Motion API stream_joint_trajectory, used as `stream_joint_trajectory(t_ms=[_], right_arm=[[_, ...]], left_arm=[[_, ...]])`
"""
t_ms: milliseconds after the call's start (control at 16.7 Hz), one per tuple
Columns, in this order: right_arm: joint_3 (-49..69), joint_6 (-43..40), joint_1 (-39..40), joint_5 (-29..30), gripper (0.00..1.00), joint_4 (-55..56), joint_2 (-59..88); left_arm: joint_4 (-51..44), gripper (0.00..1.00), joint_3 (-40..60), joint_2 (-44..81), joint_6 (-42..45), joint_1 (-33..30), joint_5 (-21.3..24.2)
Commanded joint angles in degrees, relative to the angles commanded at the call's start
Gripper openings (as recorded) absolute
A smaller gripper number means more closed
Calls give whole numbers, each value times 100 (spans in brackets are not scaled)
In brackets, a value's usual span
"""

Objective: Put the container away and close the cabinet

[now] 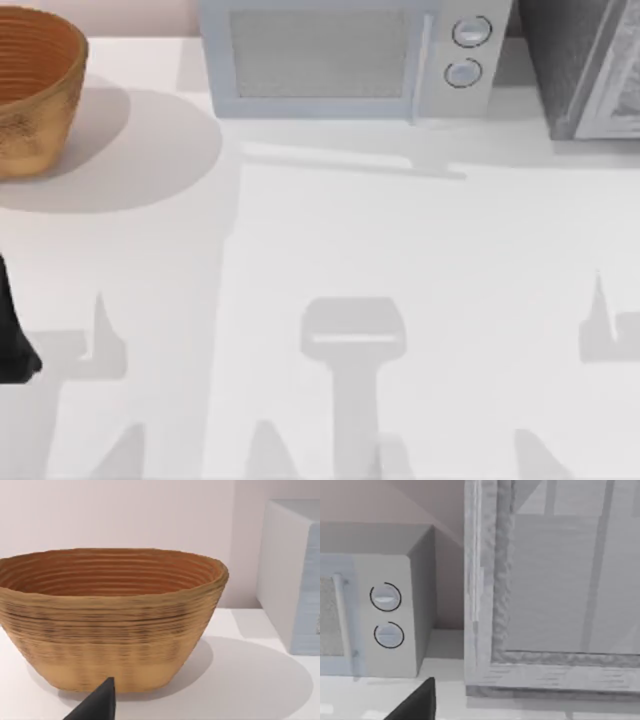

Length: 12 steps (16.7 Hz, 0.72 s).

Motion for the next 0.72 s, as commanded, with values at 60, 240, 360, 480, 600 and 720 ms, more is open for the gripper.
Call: stream_joint_trajectory(t_ms=[60,240,360,480,600,720], right_arm=[[-307,24,-12,14,100,49,-237],[-873,78,-34,50,100,131,-673],[-942,85,-37,55,100,139,-724],[-942,85,-37,55,100,139,-724],[-939,81,-20,52,100,133,-699],[-917,84,-85,-2,100,199,-631]], left_arm=[[0,100,0,0,0,0,0],[0,100,0,0,0,0,0],[0,100,0,0,0,0,0],[0,100,0,0,0,0,0],[0,100,0,0,0,0,0],[0,100,0,0,0,0,0]])
